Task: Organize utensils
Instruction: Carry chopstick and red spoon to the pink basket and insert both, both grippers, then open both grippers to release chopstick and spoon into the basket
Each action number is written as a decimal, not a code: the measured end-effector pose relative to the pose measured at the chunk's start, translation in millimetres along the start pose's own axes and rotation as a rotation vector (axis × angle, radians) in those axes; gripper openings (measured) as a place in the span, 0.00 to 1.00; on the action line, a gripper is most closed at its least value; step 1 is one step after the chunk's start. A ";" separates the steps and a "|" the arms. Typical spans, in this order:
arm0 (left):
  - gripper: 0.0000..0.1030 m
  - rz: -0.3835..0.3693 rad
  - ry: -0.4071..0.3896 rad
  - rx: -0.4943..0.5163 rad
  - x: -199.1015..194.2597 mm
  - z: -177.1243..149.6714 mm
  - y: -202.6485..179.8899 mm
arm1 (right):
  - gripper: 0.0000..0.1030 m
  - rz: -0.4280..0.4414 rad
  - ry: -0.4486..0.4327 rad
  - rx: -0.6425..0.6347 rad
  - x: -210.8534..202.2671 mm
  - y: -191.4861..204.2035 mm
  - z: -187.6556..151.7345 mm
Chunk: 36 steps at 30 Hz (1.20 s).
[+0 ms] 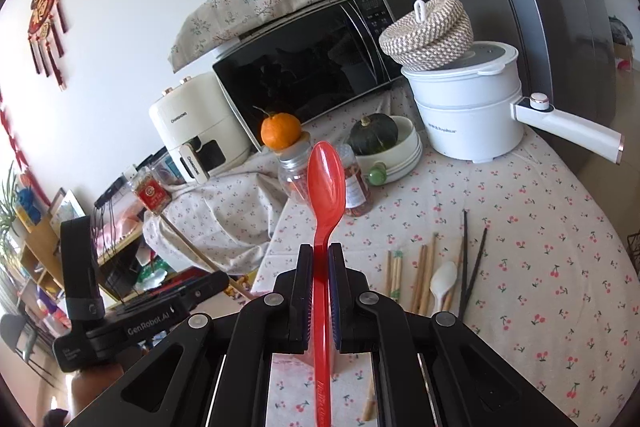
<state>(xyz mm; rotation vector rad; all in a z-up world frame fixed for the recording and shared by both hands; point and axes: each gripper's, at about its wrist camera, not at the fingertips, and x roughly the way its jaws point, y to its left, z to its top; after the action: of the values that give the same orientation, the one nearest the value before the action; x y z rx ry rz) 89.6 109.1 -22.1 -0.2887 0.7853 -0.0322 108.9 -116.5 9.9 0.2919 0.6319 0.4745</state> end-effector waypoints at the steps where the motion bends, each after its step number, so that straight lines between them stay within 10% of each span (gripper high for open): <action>1: 0.73 0.002 0.000 0.000 -3.4 -1.3 2.3 | 0.07 0.007 -0.014 0.001 1.4 5.6 1.2; 19: 0.80 0.060 0.091 -0.063 -24.4 -32.8 67.8 | 0.07 -0.117 -0.297 -0.060 43.8 84.9 -9.3; 29: 0.80 0.045 0.103 -0.057 -21.4 -34.2 66.1 | 0.09 -0.167 -0.222 0.006 69.4 72.8 -29.2; 36: 0.80 0.025 0.119 -0.052 -20.2 -36.7 53.3 | 0.35 -0.120 -0.187 0.065 37.0 56.7 -16.0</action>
<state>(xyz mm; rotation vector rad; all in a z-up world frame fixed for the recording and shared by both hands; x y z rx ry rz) 45.4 154.1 -46.9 -0.3283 0.9091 -0.0054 106.1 -47.4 1.9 0.3537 0.4801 0.3081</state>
